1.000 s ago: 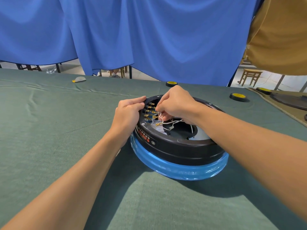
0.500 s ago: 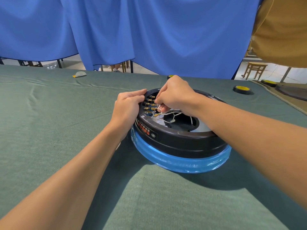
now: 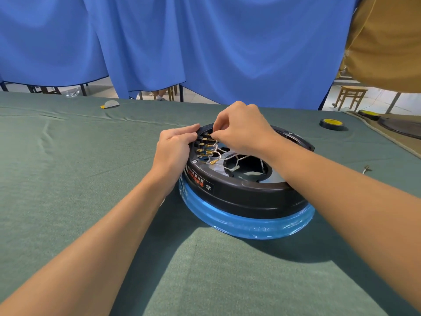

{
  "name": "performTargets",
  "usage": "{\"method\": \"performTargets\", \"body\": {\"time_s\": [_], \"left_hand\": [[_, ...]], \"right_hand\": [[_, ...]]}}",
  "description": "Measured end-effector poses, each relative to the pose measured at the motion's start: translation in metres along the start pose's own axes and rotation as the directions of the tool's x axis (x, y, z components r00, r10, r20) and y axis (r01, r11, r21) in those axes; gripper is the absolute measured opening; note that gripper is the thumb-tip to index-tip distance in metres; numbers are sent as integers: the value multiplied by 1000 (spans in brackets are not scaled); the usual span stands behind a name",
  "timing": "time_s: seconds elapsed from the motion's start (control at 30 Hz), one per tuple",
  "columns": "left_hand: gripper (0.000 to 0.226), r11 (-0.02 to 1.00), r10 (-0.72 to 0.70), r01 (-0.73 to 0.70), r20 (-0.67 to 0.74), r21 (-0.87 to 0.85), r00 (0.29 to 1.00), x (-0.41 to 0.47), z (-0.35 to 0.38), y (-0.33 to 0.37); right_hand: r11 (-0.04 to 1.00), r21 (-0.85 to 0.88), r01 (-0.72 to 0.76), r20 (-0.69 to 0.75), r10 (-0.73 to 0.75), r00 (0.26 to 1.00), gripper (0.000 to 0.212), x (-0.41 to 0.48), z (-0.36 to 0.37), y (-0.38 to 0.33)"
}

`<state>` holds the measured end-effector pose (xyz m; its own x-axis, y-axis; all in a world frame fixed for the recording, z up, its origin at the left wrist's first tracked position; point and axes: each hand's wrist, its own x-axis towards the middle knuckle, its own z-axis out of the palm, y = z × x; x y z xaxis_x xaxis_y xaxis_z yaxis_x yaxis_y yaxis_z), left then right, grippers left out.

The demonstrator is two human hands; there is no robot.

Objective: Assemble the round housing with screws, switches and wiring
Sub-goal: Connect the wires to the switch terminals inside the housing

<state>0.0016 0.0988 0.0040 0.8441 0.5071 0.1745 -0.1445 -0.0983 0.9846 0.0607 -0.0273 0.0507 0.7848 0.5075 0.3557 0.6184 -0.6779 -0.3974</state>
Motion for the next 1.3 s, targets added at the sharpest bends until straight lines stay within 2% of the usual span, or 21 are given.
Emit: {"method": "performTargets", "body": {"time_s": [0.07,0.2,0.5,0.8,0.9,1.13,1.3], "left_hand": [[32,1000,4,-4,0,7,1000,0,0,0],[33,1000,12,-12,-1,16,1000,0,-1,1],[34,1000,12,-13,74,19,997,-2,-5,5],[35,998,36,-39,81,46,996,-3,-6,4],[35,999,31,-34,75,42,997,-3,-5,4],[35,999,29,-30,55,30,998,-2,-3,3],[34,999,32,-34,50,41,998,0,-3,1]], "right_hand": [[997,-21,70,17,-70,997,10,-5,-2,0],[998,-33,58,128,-53,990,4,-7,2,-2],[998,32,55,113,-58,992,10,-7,-3,-2],[973,195,-125,163,94,982,4,-4,-3,-1],[969,200,-146,154,116,981,4,-3,-2,0],[993,39,108,108,-112,988,4,-7,-3,0],[978,-78,194,104,-186,977,8,-5,0,-2]]}}
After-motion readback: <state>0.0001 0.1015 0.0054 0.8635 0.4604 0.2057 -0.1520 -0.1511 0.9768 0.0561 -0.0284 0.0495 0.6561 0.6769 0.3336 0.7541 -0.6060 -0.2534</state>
